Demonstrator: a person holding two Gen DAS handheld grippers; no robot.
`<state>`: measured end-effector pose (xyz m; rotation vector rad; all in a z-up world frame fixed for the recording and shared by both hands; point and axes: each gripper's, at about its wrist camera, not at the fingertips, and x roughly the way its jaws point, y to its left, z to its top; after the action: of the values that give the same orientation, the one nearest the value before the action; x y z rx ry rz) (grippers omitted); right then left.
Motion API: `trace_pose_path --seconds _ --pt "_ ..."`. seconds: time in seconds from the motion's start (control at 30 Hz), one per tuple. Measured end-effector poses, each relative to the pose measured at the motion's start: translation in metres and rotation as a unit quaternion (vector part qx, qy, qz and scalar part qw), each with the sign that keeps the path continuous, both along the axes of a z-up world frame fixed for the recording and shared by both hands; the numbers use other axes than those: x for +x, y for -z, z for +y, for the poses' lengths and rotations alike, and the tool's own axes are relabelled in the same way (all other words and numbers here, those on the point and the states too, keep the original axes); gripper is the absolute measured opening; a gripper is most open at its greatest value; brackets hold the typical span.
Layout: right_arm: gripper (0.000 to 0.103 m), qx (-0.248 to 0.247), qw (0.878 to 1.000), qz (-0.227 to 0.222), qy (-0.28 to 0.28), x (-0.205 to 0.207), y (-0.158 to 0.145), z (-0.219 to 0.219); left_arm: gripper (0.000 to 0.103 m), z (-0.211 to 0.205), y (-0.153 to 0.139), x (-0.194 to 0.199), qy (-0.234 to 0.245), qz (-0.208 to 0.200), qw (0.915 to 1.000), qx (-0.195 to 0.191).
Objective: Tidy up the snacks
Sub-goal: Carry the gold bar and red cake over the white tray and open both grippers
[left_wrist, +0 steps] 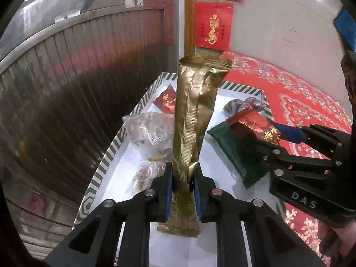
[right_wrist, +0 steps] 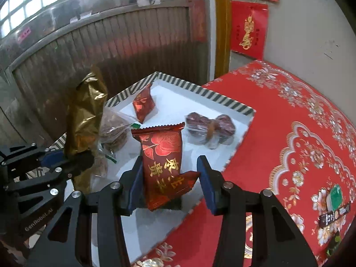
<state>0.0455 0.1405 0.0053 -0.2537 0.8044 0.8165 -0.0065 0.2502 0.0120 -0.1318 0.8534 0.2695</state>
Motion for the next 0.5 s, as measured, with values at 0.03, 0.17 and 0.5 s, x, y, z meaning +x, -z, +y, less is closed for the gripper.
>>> trace_pose_path --seconds 0.03,0.17,0.5 --pt "0.046 -0.002 1.000 0.000 0.002 0.001 0.001 0.002 0.016 0.000 0.001 0.000 -0.002 0.000 1.0000 0.000" --pt "0.046 -0.003 1.000 0.008 -0.003 0.001 0.005 0.014 0.017 0.003 0.002 0.002 -0.009 -0.001 1.0000 0.002" --pt "0.048 -0.015 1.000 0.003 -0.013 -0.009 0.008 0.025 0.020 0.008 0.005 -0.002 -0.021 -0.001 0.9998 0.004"
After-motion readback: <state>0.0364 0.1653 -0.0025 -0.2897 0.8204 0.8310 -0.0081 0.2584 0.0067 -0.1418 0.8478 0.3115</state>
